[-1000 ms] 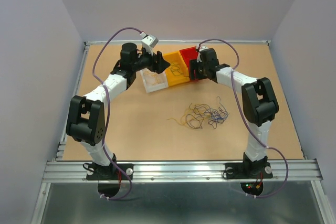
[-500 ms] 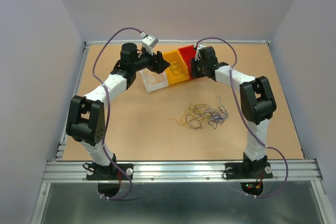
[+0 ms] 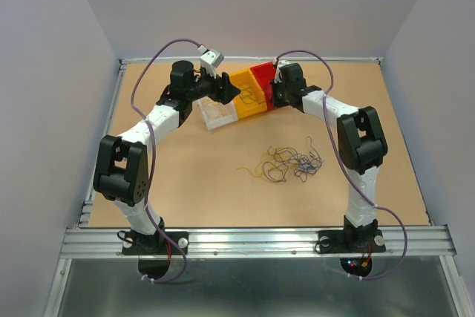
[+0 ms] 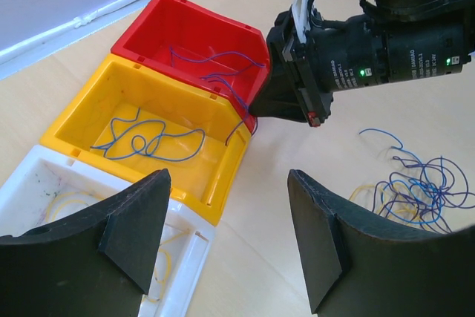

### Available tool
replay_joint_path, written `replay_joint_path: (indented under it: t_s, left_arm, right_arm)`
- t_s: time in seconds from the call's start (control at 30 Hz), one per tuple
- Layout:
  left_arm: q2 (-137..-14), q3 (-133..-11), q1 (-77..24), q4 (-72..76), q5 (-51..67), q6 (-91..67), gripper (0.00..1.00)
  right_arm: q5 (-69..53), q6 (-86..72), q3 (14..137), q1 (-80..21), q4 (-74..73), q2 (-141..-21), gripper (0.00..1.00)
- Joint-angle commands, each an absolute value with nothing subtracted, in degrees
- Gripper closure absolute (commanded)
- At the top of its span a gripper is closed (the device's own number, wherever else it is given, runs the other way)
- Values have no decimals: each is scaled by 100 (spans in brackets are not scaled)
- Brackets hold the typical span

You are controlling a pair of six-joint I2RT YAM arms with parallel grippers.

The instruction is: Untangle the cables

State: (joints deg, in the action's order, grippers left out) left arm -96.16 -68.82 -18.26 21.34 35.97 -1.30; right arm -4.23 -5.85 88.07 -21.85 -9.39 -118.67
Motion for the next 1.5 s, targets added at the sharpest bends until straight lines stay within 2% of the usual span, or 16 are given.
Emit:
replay_joint_path:
  t_s: [0.0,0.4,0.43,0.47,0.5,0.53,0.67,0.73,0.9,1.47]
  left_arm:
    - [-9281,-7049,-1828,2294,3700,-44,24]
    - [-9308,-7075,-1828,2268,3691,-26,24]
    - [-9316,-7075,-1828,2268,3691,-26,24]
    - [-9299,-7075,-1828,2268,3691,-26,24]
    - [-9299,-7075,-1828,2268,3683,-35,24]
    - [-9290,-7075,-1828,2259,3683,-26,24]
    - [-9299,-7075,-1828,2259,3683,-35,24]
    - [-9308,-7084,-1828,2259,3683,-26,24]
    - [-9308,-7084,-1828,2268,3665,-26,24]
    - [-9237,-7040,-1828,2276,3665,-26,24]
  right_arm:
    - [-176,-650,9413,-2197,-642,-11804,99]
    - [-342,-870,10537,-2004,-685,-12339,98]
    - [-395,-879,10555,-1995,-703,-12349,93]
    - [-596,-827,10512,-1995,-721,-12314,77]
    - [-685,-800,10442,-1995,-721,-12279,70]
    - [-764,-765,10233,-1995,-712,-12174,57]
    - [-853,-782,9652,-2021,-686,-11849,37]
    - [-660,-931,9475,-2065,-651,-11743,32]
    - [139,-1195,9010,-2311,-571,-11487,35]
    - [685,-1670,8850,-2452,-272,-11715,37]
